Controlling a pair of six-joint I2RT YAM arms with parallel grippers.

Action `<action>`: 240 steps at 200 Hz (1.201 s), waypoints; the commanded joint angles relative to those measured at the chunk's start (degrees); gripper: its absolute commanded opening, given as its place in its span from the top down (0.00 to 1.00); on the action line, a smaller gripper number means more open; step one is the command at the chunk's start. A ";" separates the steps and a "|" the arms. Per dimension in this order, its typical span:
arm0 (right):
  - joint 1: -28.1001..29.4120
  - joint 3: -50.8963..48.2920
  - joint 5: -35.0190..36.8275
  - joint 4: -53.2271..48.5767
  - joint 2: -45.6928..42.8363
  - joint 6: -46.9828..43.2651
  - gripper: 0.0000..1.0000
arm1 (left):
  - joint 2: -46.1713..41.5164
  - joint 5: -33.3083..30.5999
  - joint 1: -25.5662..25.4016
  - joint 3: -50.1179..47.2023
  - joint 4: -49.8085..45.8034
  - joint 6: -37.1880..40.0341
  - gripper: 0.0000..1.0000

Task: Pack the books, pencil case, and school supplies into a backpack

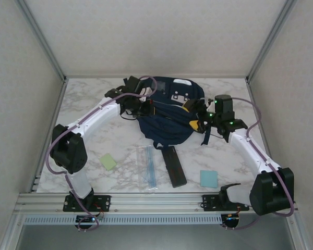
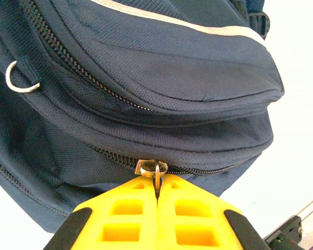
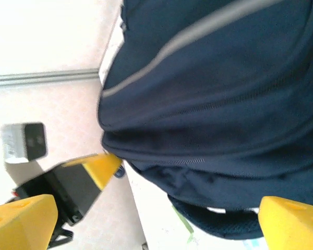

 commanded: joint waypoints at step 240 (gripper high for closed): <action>6.62 16.69 8.40 -8.96 16.39 -27.95 1.00 | 18.07 -35.18 5.95 13.28 -8.25 16.77 1.00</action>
